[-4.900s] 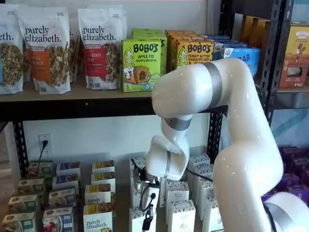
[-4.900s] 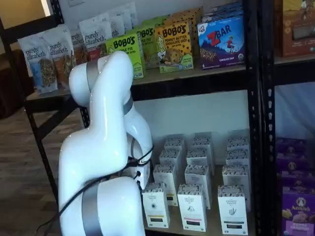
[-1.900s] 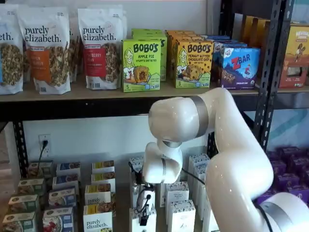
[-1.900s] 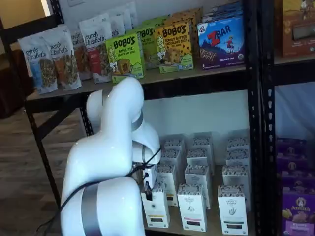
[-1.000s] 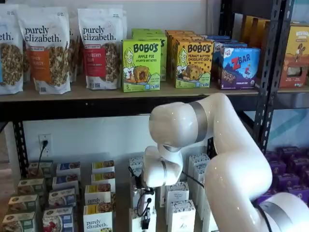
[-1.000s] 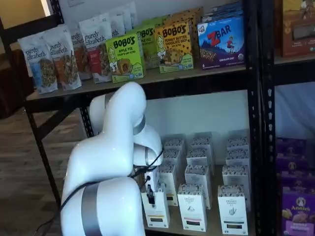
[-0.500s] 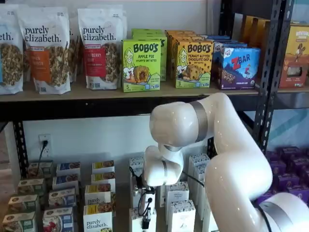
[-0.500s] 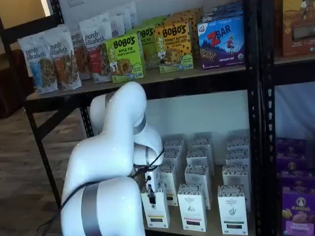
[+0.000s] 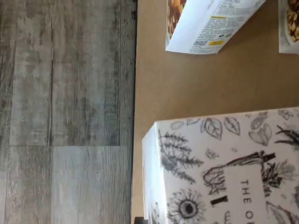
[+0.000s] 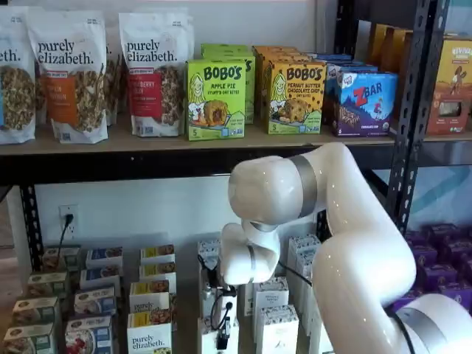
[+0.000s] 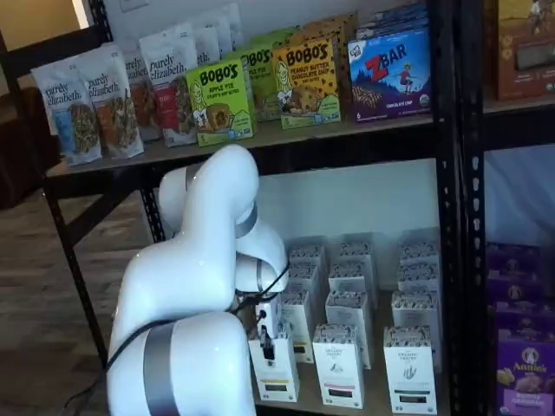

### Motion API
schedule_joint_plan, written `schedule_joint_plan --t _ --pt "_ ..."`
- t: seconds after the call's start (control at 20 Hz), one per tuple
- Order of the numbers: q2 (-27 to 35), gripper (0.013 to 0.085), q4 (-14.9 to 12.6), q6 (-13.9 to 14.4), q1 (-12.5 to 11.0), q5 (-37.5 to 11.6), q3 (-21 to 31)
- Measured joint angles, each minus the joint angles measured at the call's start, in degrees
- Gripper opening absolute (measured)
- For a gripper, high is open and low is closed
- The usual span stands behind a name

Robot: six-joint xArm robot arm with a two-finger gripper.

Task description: Pick up the white box with a yellow strip in the middle, on the bottom shelf, the fourth box from the left

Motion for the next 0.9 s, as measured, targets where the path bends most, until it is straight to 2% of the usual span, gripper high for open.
schedule_joint_plan --t 0.35,0.4,0.45,0.6,0.9 --pt "0.17 0.069 -0.59 0.51 -0.07 0.88 -0.49" --pt "0.22 0.065 -0.74 0.64 -0.07 1.01 -0.58" --pt "0.25 0.065 -0.81 0.7 -0.07 1.07 -0.61" --pt "0.32 0.057 -0.98 0.82 -0.1 0.96 -0.64" --pt "0.42 0.057 -1.63 1.41 -0.1 1.33 -0.78"
